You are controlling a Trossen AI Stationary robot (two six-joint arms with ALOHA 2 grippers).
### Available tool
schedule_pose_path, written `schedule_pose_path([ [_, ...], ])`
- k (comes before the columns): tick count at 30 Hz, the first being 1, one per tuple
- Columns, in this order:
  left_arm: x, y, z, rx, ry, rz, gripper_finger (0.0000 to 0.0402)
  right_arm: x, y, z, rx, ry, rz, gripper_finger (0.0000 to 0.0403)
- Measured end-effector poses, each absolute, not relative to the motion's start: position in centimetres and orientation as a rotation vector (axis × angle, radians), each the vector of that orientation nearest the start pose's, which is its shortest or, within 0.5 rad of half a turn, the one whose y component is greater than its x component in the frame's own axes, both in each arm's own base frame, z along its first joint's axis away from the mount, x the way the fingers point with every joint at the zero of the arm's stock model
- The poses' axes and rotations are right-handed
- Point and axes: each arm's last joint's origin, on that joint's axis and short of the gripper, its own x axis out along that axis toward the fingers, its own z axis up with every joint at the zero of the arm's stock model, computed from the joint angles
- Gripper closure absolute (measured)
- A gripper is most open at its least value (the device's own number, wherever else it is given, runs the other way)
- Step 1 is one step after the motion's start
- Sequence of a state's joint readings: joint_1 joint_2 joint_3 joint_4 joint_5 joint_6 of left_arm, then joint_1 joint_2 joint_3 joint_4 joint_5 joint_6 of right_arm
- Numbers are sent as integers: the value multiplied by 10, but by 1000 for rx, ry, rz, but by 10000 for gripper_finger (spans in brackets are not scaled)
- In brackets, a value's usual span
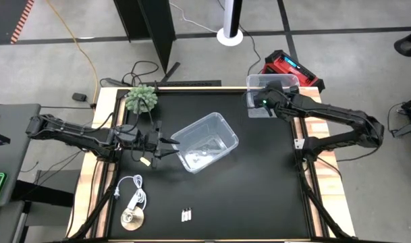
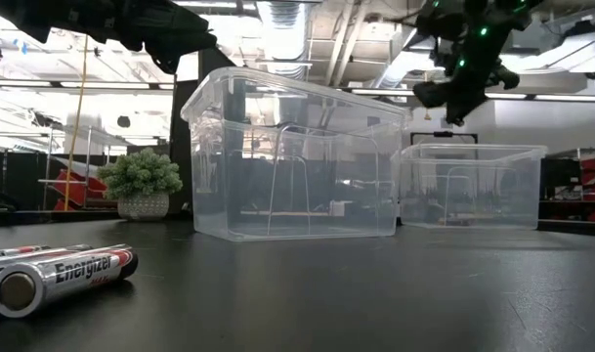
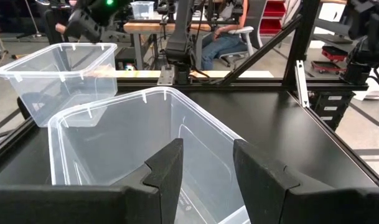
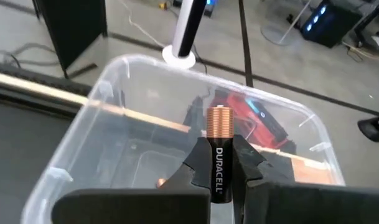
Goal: Sort batteries
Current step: Put the black battery into the top transparent bin, then put the left silver battery into the bottom transparent bin
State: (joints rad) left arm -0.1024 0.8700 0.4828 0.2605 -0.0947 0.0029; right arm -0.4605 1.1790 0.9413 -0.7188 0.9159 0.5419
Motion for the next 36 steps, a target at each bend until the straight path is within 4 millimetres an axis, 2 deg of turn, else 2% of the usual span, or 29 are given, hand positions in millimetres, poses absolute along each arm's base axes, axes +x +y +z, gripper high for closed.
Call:
schedule_pose_path([
  [4, 194, -17, 256, 16, 126, -8, 265, 193, -127, 268, 182, 682, -1504, 360],
  [11, 194, -17, 256, 16, 126, -8, 265, 204, -136, 253, 186, 711, -1521, 305],
  [22, 194, -17, 256, 16, 127, -8, 265, 213, -136, 251, 138, 720, -1482, 215],
  [29, 194, -20, 255, 28, 139, -36, 265, 229, -122, 266, 11, 650, -1344, 203],
  [36, 196, -37, 249, 113, 168, -151, 265, 238, -94, 294, -106, 524, -1194, 204],
])
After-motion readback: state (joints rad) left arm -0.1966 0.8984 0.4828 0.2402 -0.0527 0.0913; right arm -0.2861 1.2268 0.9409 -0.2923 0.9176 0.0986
